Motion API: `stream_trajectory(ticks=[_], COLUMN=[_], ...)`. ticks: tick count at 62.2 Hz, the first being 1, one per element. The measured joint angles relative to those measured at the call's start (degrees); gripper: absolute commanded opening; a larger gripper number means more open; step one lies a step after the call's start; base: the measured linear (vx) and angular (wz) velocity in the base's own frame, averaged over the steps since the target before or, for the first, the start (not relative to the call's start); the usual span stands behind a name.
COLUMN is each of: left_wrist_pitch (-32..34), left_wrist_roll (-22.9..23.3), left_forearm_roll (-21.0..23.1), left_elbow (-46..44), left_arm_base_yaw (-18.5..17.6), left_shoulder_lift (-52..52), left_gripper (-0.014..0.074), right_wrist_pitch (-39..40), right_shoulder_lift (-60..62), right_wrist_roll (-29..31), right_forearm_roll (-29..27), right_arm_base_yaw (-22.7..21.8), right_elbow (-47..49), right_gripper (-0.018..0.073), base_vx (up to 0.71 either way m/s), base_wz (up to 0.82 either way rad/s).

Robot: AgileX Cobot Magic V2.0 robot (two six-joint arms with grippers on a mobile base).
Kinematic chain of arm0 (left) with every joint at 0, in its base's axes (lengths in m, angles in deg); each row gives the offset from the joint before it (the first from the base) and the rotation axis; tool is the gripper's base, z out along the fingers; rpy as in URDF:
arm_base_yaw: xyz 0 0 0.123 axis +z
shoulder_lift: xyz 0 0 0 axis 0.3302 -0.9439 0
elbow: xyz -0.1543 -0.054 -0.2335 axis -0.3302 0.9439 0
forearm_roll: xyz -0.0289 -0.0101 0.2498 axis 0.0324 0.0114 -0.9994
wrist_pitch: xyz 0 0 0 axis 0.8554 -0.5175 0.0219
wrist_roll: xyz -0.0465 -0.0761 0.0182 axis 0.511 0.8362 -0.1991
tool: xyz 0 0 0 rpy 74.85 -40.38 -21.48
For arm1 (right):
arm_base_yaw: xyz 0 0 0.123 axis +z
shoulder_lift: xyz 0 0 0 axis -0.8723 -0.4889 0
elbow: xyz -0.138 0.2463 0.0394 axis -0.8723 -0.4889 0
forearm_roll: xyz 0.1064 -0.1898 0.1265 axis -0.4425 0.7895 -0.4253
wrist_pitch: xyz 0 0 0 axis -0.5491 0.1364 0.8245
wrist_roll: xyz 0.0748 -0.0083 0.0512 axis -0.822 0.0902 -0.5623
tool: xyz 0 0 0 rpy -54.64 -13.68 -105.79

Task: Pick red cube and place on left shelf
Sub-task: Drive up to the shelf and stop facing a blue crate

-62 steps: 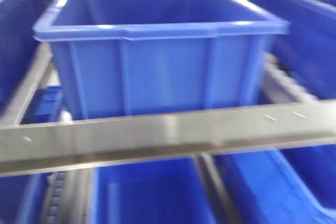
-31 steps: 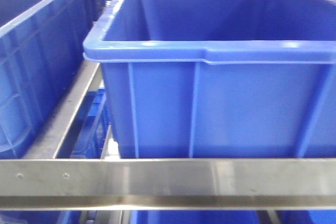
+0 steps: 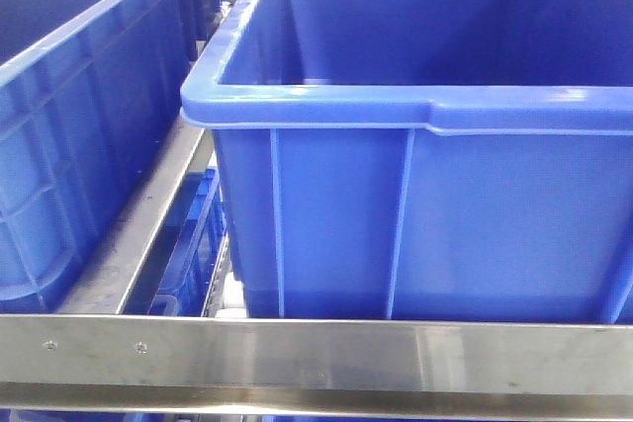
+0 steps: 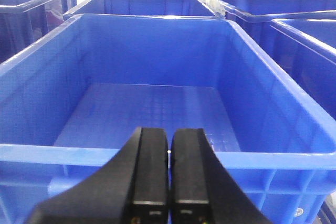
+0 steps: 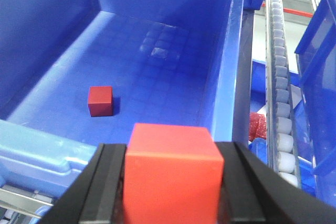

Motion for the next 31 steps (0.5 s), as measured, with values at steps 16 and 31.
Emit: stream_trajectory(ticks=[16,31], left_wrist_pitch=[0.00,0.00], left_wrist_roll=[0.00,0.00], left_forearm_roll=[0.00,0.00], left_elbow=[0.00,0.00], left_arm_base_yaw=[0.00,0.00], left_shoulder_lift=[0.00,0.00], left_gripper=[0.0122,0.0122], right_wrist_pitch=[0.00,0.00], right_shoulder_lift=[0.00,0.00], right_wrist_roll=[0.00,0.00], right_forearm_roll=[0.00,0.00], right_arm_base_yaw=[0.00,0.00], right_elbow=[0.00,0.00], right_gripper=[0.0191,0.0191], base_vx=[0.00,0.00], base_wz=[0.00,0.00])
